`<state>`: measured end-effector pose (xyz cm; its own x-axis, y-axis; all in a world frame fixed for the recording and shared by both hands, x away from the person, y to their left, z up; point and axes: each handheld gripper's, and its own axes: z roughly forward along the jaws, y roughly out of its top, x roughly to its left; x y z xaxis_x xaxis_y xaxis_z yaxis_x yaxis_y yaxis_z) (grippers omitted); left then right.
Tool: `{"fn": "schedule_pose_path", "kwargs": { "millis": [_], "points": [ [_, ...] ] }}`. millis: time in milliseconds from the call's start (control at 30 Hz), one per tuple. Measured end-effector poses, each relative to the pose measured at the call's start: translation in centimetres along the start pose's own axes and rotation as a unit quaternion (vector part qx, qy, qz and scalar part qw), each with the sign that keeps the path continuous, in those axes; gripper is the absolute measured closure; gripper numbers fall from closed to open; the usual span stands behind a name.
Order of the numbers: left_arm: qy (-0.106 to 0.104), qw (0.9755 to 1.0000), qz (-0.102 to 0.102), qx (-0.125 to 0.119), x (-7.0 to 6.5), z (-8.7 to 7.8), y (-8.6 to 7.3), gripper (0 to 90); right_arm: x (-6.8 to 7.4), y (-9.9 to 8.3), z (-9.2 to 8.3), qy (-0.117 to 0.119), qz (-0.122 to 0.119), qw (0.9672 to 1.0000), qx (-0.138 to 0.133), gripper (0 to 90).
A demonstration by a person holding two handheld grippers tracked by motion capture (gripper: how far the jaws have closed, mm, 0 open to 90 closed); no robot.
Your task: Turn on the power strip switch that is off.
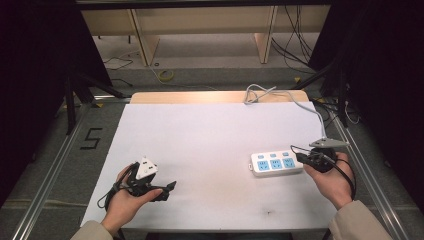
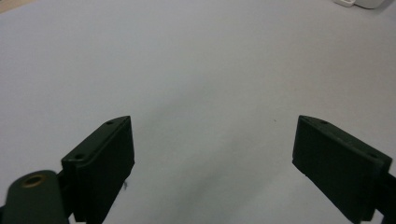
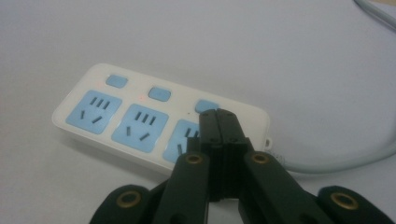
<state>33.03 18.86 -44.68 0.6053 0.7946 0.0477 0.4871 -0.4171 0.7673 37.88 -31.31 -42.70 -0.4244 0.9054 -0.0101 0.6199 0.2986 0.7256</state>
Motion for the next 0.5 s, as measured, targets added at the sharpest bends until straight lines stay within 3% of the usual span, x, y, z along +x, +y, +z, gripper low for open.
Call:
{"fn": "schedule_pose_path", "kwargs": {
  "millis": [500],
  "points": [
    [0.003, 1.0000, 0.000, 0.002, 0.04, 0.04, -0.03, 12.5, 0.13, 0.53, 0.60, 0.001, -0.007, 0.9999, 0.010, 90.0]
  ]
}}
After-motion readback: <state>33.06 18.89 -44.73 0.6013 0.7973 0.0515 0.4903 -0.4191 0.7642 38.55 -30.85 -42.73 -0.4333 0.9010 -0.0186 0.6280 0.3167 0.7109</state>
